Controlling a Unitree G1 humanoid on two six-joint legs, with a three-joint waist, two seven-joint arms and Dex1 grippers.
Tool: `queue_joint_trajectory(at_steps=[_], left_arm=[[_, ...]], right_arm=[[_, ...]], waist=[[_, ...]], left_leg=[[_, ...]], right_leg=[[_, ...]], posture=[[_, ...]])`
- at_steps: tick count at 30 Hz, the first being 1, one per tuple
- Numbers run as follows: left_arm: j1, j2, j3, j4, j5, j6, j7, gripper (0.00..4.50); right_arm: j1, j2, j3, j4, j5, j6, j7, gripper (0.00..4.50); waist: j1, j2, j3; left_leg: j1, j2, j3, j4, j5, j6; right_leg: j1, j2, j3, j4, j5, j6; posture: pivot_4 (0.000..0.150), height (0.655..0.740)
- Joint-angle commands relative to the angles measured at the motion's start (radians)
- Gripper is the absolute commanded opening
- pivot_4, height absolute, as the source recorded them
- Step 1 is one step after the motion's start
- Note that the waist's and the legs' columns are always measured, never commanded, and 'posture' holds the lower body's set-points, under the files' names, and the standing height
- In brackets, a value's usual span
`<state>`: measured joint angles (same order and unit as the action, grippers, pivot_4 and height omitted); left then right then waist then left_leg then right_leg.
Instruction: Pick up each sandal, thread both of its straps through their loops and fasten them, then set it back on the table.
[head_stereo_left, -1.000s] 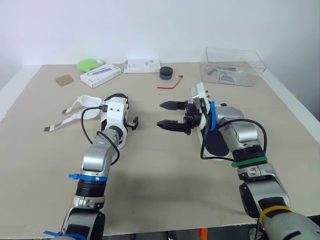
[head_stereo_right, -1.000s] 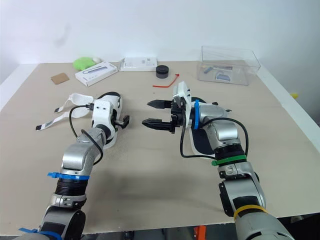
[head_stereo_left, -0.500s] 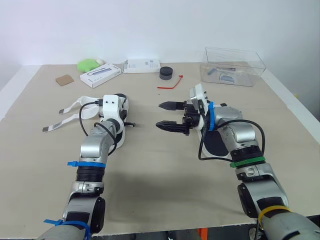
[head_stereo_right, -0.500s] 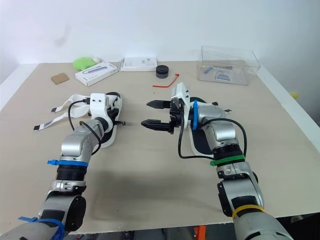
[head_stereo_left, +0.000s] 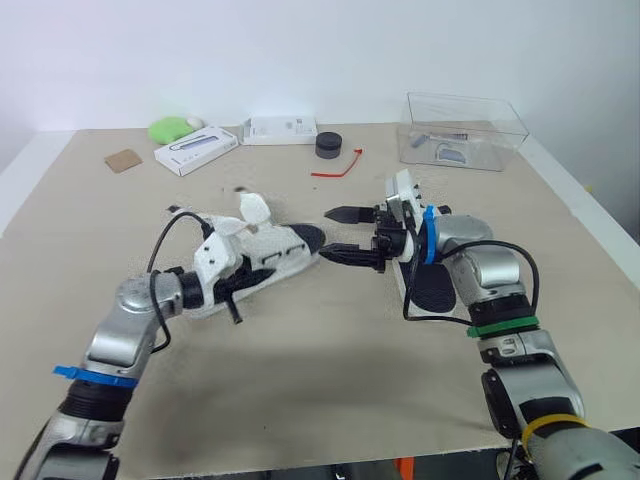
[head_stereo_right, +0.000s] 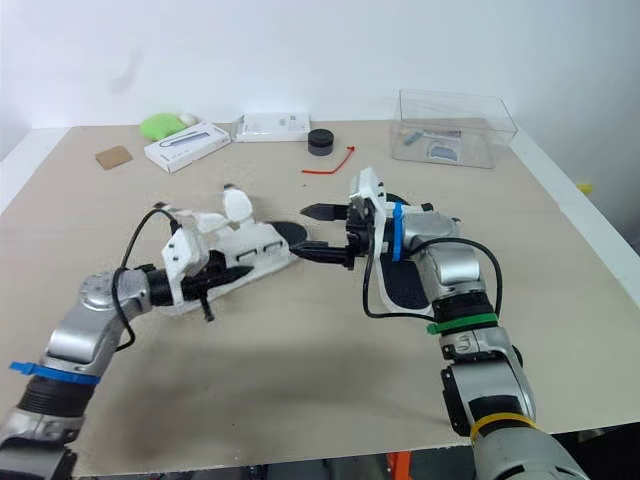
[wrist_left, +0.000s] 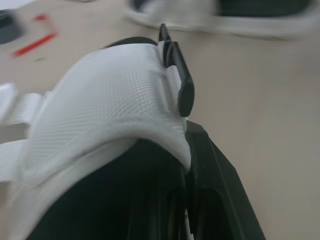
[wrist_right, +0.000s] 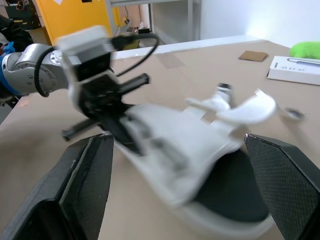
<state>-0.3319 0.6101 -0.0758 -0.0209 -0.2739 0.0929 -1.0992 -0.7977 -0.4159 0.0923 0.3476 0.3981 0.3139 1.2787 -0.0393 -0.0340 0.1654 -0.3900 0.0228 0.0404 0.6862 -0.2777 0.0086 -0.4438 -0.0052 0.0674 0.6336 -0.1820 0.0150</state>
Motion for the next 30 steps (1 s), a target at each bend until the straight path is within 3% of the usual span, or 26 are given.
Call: queue_joint_trajectory(at_steps=[1, 8, 14, 20, 25, 30], left_arm=[[0.010, 0.041, -0.028, 0.006, -0.004, -0.172, -0.150, 0.04], [-0.006, 0.072, -0.082, 0.075, 0.004, -0.393, -0.326, 0.04], [-0.020, 0.050, -0.093, 0.112, 0.032, -0.421, -0.298, 0.04], [0.013, 0.026, -0.096, 0.057, 0.042, -0.365, -0.224, 0.04], [0.056, 0.028, -0.097, -0.022, 0.023, -0.282, -0.185, 0.04], [0.067, 0.035, -0.090, -0.063, 0.002, -0.202, -0.171, 0.04]], right_arm=[[-0.006, -0.004, -0.016, -0.054, 0.017, 0.006, -0.001, 4.50], [0.016, -0.025, -0.007, -0.087, 0.009, 0.007, 0.018, 4.50], [0.046, -0.046, 0.003, -0.129, 0.007, 0.013, 0.022, 4.50], [0.102, -0.096, -0.008, -0.215, 0.033, 0.024, 0.050, 4.50], [0.179, -0.147, 0.023, -0.288, -0.008, -0.141, 0.140, 4.50], [0.188, -0.153, 0.023, -0.286, -0.007, -0.158, 0.140, 4.50]], waist=[[0.000, 0.000, 0.000], [0.000, 0.000, 0.000], [0.000, 0.000, 0.000], [0.000, 0.000, 0.000], [0.001, 0.000, 0.000], [0.000, 0.000, 0.000]], left_leg=[[0.000, 0.000, 0.000, 0.000, 0.000, 0.000], [0.000, 0.000, 0.001, 0.001, 0.000, 0.001], [0.000, 0.000, 0.000, 0.001, 0.000, 0.001], [0.000, 0.000, 0.000, 0.002, 0.000, 0.002], [0.000, 0.000, -0.001, 0.002, -0.002, 0.004], [0.000, 0.000, 0.000, 0.003, -0.001, 0.004]], right_leg=[[0.000, 0.000, 0.000, 0.000, 0.000, 0.000], [0.000, 0.000, 0.001, 0.000, -0.001, 0.001], [0.000, 0.000, 0.001, 0.000, -0.002, 0.002], [0.001, 0.000, 0.001, 0.001, -0.002, 0.003], [0.001, 0.000, 0.001, 0.001, -0.003, 0.003], [0.001, 0.000, 0.001, 0.001, -0.003, 0.004]], posture=[[0.150, 0.7400], [0.150, 0.7400], [0.150, 0.7400], [0.150, 0.7400], [0.150, 0.7400], [0.150, 0.7400]])
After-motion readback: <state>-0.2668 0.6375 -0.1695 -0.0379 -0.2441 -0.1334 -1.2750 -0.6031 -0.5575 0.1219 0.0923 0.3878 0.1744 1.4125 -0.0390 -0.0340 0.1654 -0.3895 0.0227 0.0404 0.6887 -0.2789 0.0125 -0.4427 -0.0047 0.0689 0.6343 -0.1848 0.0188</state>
